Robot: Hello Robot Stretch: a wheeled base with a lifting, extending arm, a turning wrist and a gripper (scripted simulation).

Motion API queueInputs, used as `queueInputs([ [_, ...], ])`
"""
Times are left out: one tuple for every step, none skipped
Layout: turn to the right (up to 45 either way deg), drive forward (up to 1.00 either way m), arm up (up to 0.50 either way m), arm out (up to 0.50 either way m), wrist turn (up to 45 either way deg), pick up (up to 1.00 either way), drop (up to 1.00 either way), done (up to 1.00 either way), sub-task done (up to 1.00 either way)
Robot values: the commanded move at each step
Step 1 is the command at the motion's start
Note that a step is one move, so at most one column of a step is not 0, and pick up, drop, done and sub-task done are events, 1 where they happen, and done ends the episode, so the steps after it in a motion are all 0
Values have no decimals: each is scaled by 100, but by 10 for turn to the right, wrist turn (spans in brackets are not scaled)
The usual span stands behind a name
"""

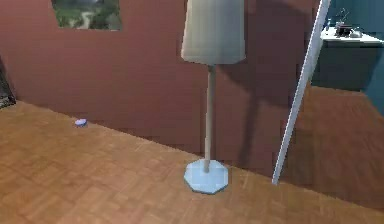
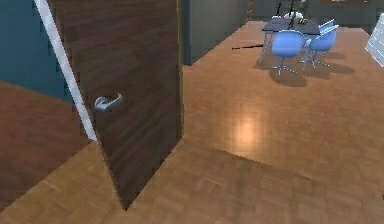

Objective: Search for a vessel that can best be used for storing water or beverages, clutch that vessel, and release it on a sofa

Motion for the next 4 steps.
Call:
queueInputs([
  [360, 0, 0, 0, 0, 0, 0, 0, 0],
  [0, 100, 0, 0, 0, 0, 0, 0, 0],
  [420, 0, 0, 0, 0, 0, 0, 0, 0],
  [0, 5, 0, 0, 0, 0, 0, 0, 0],
])
